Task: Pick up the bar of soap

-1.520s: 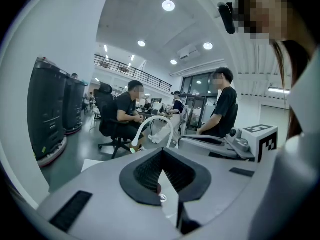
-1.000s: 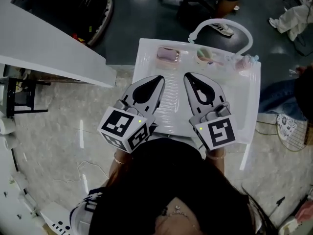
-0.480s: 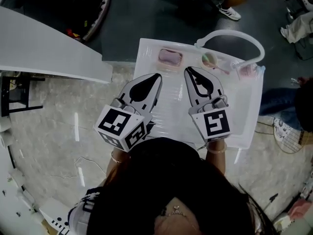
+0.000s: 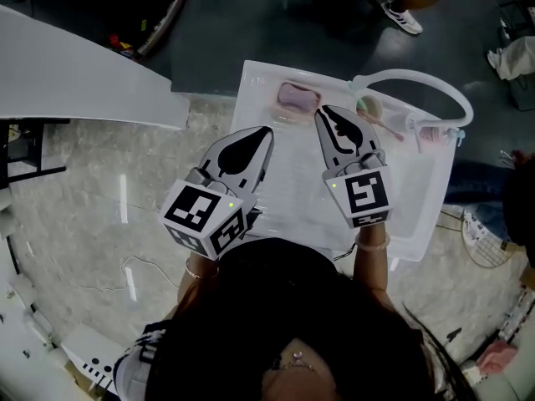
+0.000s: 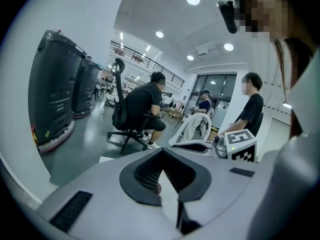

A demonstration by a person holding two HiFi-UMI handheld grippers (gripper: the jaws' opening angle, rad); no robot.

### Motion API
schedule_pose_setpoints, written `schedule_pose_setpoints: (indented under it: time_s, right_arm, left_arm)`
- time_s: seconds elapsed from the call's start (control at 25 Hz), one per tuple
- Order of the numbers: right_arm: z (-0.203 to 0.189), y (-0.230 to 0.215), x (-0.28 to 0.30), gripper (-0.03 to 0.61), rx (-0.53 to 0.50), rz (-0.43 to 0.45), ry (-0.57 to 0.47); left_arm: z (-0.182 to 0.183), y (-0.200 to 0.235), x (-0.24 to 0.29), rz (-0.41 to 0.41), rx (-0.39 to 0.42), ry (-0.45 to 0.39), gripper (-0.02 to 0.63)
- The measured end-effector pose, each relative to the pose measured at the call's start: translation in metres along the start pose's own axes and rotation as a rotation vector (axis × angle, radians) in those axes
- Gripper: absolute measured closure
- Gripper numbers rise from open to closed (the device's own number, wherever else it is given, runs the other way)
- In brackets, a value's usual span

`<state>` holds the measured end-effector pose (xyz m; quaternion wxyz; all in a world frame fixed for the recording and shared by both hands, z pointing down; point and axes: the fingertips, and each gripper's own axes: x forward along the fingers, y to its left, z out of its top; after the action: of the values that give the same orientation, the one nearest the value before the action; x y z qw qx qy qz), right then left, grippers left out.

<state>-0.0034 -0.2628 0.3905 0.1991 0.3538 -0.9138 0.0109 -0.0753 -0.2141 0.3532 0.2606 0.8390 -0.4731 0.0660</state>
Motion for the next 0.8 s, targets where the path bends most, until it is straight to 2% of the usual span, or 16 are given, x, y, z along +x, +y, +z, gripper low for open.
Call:
schedule_pose_setpoints:
  time_s: [0.8]
  right_arm:
    - [-0.057,-0.008,0.068,0.568,-0.074,0.079,0.177]
  left_arm:
    - [-0.014,0.040,0.009,0.039,-0.077,0.018,0.607]
